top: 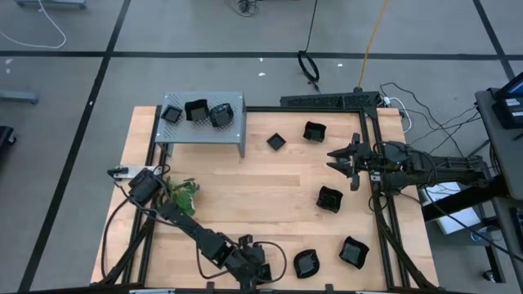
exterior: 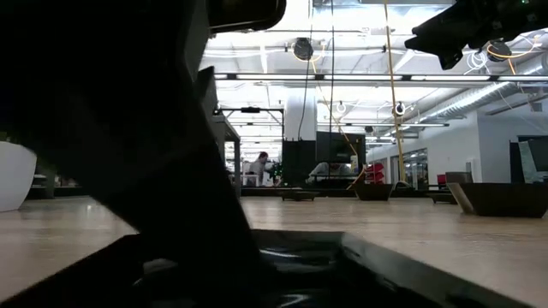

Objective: Pick & Place Mini shaped plates
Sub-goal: Stack the square plate on top of the square plate on the shelf

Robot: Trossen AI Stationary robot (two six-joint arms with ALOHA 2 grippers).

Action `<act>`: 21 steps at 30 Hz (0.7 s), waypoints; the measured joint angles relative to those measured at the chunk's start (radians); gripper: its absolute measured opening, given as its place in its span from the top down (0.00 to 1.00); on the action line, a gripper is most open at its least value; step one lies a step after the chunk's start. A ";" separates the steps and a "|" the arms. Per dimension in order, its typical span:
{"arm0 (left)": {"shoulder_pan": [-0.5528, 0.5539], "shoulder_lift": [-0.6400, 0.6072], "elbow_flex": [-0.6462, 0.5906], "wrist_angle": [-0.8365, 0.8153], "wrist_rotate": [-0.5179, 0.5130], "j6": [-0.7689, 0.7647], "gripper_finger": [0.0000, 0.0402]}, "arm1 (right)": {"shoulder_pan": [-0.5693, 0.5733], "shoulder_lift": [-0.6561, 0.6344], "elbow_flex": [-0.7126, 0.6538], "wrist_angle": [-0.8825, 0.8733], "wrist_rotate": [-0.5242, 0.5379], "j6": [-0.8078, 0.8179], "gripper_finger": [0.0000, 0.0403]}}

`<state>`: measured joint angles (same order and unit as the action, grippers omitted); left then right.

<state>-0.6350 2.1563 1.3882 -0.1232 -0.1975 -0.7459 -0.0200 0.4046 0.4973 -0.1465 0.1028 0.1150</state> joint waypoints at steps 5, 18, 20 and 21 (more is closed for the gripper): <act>0.033 -0.016 -0.002 0.085 0.020 0.033 0.97 | 0.000 0.000 0.000 0.000 0.000 0.000 0.65; 0.211 -0.237 -0.002 0.021 0.005 0.118 0.97 | 0.000 0.000 0.000 0.000 0.000 0.000 0.65; 0.243 -0.286 -0.002 -0.018 0.002 0.132 0.97 | 0.000 0.000 0.000 0.000 0.000 0.000 0.65; 0.260 -0.308 -0.002 -0.029 0.003 0.150 0.97 | 0.000 0.000 0.000 0.000 0.000 0.000 0.65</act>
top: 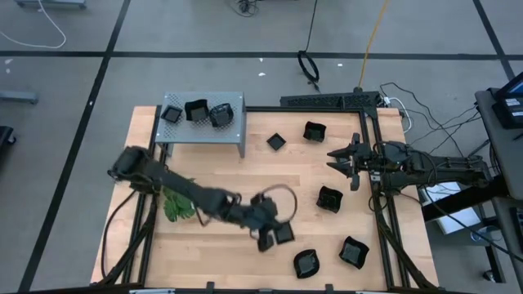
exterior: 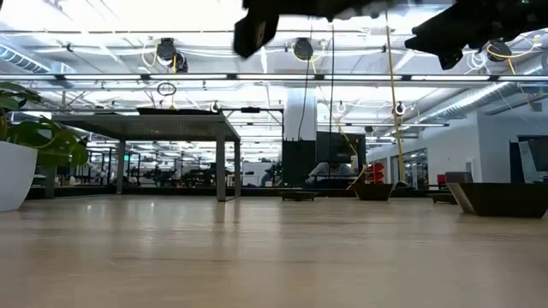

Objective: Pick & Place Mini shaped plates
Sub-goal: Stack the square plate on top of the square plate on the shelf

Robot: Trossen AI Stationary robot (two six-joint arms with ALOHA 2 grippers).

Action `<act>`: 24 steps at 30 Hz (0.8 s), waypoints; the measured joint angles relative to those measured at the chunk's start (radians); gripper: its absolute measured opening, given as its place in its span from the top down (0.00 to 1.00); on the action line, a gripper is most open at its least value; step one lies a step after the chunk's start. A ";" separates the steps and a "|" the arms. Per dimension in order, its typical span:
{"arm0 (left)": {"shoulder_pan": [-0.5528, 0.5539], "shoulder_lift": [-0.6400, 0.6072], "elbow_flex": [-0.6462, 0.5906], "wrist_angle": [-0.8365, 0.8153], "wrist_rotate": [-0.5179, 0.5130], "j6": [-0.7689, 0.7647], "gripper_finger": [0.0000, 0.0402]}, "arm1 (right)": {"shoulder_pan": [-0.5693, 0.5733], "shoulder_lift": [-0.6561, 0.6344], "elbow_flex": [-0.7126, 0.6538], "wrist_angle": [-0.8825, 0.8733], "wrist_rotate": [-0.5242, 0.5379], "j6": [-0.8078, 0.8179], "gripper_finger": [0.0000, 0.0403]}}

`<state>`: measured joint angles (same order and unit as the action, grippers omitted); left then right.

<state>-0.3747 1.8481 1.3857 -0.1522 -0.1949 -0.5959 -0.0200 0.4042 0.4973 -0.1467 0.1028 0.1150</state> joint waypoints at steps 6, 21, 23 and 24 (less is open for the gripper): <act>0.114 -0.153 0.002 -0.112 0.092 0.145 0.98 | 0.000 0.000 0.000 0.000 0.000 0.000 0.65; 0.388 -0.484 0.002 -0.744 0.088 0.362 0.96 | 0.000 0.000 0.000 0.000 0.000 0.000 0.65; 0.425 -0.521 0.001 -0.845 0.050 0.364 0.98 | 0.000 0.000 0.000 0.000 0.000 0.000 0.65; 0.446 -0.533 0.001 -0.880 0.029 0.360 0.99 | 0.000 0.000 0.000 0.000 0.000 0.000 0.65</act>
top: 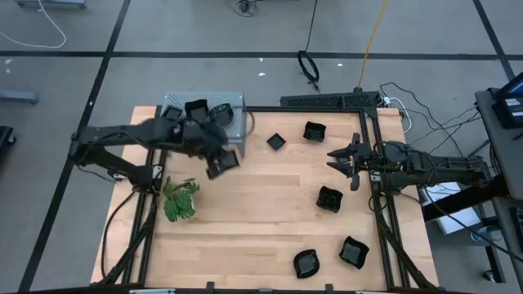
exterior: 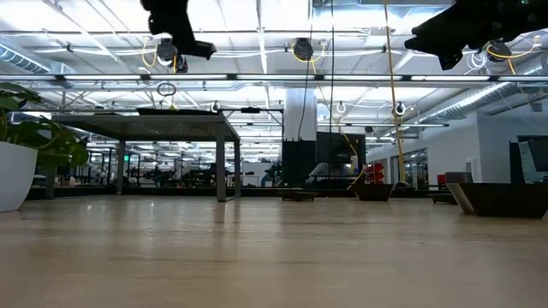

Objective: Pick & Place Mini shaped plates
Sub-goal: Stack the square plate on top of the square plate on the shelf

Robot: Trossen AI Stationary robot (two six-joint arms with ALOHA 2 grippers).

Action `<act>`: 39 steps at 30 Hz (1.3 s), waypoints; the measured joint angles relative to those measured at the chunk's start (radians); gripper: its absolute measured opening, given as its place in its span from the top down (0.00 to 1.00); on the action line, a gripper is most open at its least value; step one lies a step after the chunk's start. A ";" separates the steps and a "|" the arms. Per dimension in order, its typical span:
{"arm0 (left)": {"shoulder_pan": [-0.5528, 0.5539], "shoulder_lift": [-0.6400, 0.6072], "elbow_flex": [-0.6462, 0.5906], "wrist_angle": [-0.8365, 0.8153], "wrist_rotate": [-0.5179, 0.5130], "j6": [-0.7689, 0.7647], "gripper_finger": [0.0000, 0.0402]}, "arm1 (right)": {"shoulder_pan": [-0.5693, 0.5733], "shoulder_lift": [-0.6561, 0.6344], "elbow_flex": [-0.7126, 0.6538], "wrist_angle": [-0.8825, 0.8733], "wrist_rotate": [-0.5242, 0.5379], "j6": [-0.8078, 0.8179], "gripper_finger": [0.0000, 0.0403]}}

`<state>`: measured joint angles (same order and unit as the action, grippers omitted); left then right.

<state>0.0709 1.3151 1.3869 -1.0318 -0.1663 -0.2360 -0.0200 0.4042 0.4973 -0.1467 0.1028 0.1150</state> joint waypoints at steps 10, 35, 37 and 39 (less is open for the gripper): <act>0.210 -0.114 0.000 -0.187 -0.190 -0.030 0.99 | 0.000 0.000 0.000 0.001 0.000 0.000 0.65; 0.761 -0.125 -0.088 -0.290 -0.301 -0.133 0.96 | 0.000 0.000 0.000 0.000 0.000 0.000 0.65; 0.772 -0.123 -0.106 -0.285 -0.302 -0.110 0.96 | 0.000 0.000 0.000 0.000 0.000 0.000 0.65; 0.769 -0.125 -0.109 -0.278 -0.316 -0.107 0.97 | 0.000 0.000 0.000 0.000 0.000 0.000 0.65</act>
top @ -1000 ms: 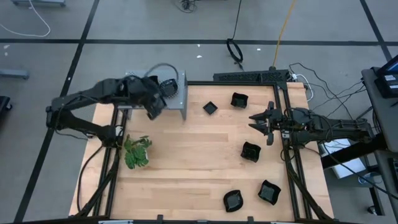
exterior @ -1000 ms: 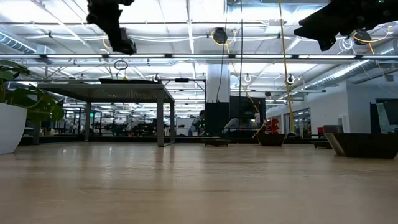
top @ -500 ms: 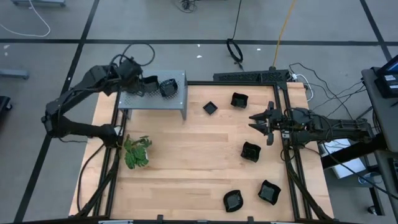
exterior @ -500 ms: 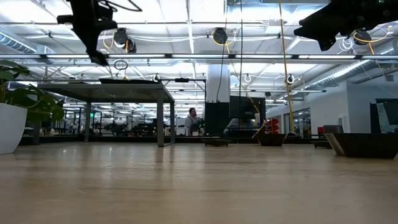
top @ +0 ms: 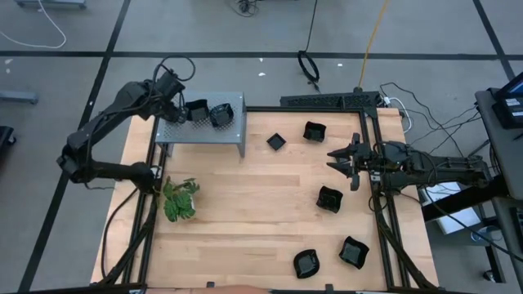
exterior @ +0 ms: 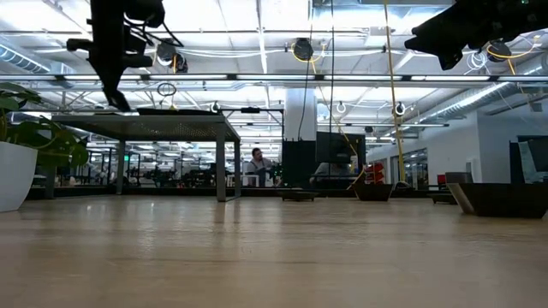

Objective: Pick & Place Mini shaped plates
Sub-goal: Stack the square plate on top of the square plate on the shelf

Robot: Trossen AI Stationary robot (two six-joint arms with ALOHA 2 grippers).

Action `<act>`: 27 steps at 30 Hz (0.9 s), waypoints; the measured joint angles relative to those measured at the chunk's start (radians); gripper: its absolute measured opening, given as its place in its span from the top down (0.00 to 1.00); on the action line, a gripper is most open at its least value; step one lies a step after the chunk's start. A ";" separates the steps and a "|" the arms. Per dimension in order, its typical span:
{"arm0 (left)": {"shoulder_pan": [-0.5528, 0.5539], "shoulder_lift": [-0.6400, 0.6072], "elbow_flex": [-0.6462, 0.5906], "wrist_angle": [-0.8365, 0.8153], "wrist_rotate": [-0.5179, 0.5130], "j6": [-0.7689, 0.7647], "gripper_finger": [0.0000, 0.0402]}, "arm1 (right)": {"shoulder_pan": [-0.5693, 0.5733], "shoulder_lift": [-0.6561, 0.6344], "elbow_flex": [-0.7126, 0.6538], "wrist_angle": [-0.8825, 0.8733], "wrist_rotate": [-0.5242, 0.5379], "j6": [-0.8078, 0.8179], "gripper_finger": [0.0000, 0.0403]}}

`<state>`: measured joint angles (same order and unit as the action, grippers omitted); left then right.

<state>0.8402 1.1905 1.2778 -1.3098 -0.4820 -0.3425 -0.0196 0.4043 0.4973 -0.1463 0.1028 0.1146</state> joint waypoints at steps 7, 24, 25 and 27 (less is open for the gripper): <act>-0.009 0.001 -0.002 0.038 -0.021 -0.052 0.97 | 0.000 0.000 0.000 0.000 0.000 0.000 0.65; -0.023 0.001 -0.111 0.118 -0.102 -0.078 0.96 | 0.000 0.000 0.000 0.000 0.000 0.000 0.65; -0.023 0.001 -0.113 0.118 -0.106 -0.072 0.96 | 0.000 0.000 0.000 0.000 0.000 0.000 0.65; -0.024 0.001 -0.115 0.119 -0.115 -0.071 0.97 | 0.000 0.000 0.000 0.000 0.000 0.000 0.65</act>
<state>0.8165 1.1912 1.1629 -1.1908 -0.5972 -0.4133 -0.0199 0.4046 0.4973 -0.1465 0.1028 0.1148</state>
